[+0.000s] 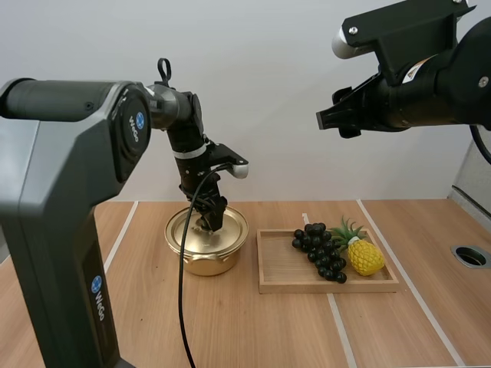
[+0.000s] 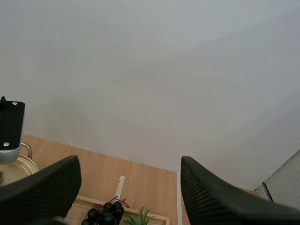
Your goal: Open the pot, put the grape inside, and close it
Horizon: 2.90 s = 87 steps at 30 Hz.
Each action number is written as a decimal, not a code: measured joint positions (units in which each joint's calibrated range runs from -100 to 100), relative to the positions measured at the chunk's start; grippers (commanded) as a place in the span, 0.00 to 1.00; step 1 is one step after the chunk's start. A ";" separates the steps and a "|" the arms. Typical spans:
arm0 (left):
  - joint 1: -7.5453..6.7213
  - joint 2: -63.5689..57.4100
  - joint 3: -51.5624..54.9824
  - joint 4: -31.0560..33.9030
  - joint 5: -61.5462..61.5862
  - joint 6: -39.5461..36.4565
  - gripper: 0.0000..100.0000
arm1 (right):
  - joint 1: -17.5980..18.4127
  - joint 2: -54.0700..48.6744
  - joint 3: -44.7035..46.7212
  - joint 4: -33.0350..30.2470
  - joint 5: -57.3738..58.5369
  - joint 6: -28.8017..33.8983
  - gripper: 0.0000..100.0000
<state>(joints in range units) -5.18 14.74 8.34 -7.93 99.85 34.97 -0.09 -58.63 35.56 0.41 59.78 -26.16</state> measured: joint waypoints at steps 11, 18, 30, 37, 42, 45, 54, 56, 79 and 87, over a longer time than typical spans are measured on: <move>0.00 0.60 0.28 -0.09 0.00 -0.57 1.00 | 0.00 0.00 0.00 0.00 0.00 -0.40 1.00; 0.00 0.60 0.28 -0.11 0.15 -1.91 0.01 | 0.00 0.00 0.00 0.00 0.00 -0.40 1.00; -0.06 -0.89 0.28 1.13 0.15 -2.34 0.00 | 0.00 0.00 0.00 0.00 0.00 -0.40 1.00; -0.06 -11.11 -1.45 2.93 0.15 -2.58 0.00 | 0.00 0.00 0.00 0.00 0.14 -0.40 1.00; -0.06 -21.83 -6.26 2.93 0.15 -3.52 0.00 | 0.00 0.00 0.00 0.23 0.14 -0.40 1.00; -0.06 -27.79 -10.35 2.93 0.15 -6.61 0.00 | 0.00 0.00 0.00 0.31 0.14 -0.40 1.00; -0.06 -40.77 -23.56 2.97 -3.67 -17.06 0.00 | 0.00 0.00 0.00 0.46 2.63 -1.20 1.00; -0.06 -42.41 -27.62 3.56 -7.06 -18.80 0.00 | 0.00 0.13 0.00 0.46 3.60 -1.31 1.00; -0.06 -43.94 -64.06 11.67 -37.40 -32.21 0.00 | 0.00 29.14 0.00 4.26 24.44 -7.89 1.00; -0.06 -42.16 -64.06 11.67 -37.01 -32.21 0.00 | 0.00 39.34 0.00 4.26 21.01 -8.37 1.00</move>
<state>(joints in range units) -5.24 -27.42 -55.73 3.74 62.84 2.76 -0.09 -19.30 35.56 4.68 80.78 -34.52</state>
